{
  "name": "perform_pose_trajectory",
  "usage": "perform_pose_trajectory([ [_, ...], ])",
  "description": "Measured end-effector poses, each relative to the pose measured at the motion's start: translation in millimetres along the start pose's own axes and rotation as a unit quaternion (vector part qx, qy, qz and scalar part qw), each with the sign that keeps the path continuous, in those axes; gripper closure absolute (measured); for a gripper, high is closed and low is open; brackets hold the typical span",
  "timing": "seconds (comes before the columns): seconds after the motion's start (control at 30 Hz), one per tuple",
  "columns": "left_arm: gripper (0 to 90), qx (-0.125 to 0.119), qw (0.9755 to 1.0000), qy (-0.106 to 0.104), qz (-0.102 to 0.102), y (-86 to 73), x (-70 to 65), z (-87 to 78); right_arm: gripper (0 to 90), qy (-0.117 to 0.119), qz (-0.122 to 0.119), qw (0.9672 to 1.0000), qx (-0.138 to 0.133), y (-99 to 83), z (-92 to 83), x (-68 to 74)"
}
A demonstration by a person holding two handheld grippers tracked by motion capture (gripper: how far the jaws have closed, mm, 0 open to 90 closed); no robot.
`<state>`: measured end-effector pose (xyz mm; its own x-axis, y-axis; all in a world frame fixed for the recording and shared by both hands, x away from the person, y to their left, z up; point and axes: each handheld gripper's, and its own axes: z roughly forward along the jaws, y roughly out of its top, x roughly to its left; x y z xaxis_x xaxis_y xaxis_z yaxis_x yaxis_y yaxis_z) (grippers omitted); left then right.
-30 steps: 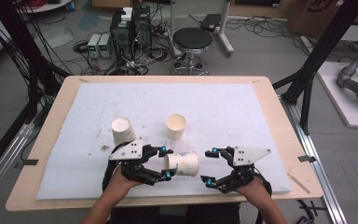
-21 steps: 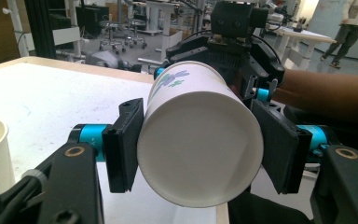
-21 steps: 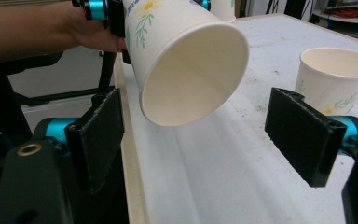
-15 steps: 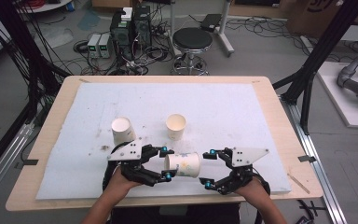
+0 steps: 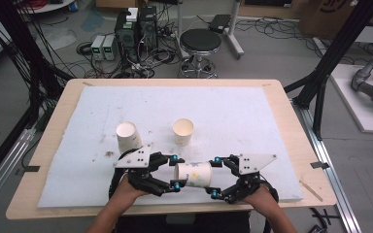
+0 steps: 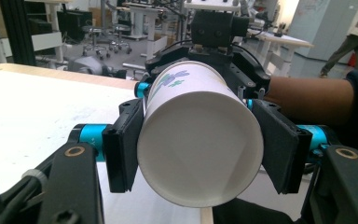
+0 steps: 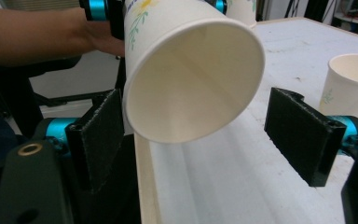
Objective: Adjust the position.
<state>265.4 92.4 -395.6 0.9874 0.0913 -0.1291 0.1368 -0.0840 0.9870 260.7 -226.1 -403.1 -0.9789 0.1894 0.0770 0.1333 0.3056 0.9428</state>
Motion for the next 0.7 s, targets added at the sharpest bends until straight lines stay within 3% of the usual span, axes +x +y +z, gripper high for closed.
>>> perform_pose_trajectory([
  [0.43,37.1,-0.027,0.9995,-0.013,-0.010,-3.4,1.4,3.9,29.6,0.020,0.002,0.9992,-0.035,-2.2,-2.2,-2.0],
  [0.7,35.7,-0.019,0.9997,-0.002,-0.017,-5.4,1.1,4.0,31.3,0.022,0.011,0.9987,-0.044,-1.7,-4.2,-2.7],
])
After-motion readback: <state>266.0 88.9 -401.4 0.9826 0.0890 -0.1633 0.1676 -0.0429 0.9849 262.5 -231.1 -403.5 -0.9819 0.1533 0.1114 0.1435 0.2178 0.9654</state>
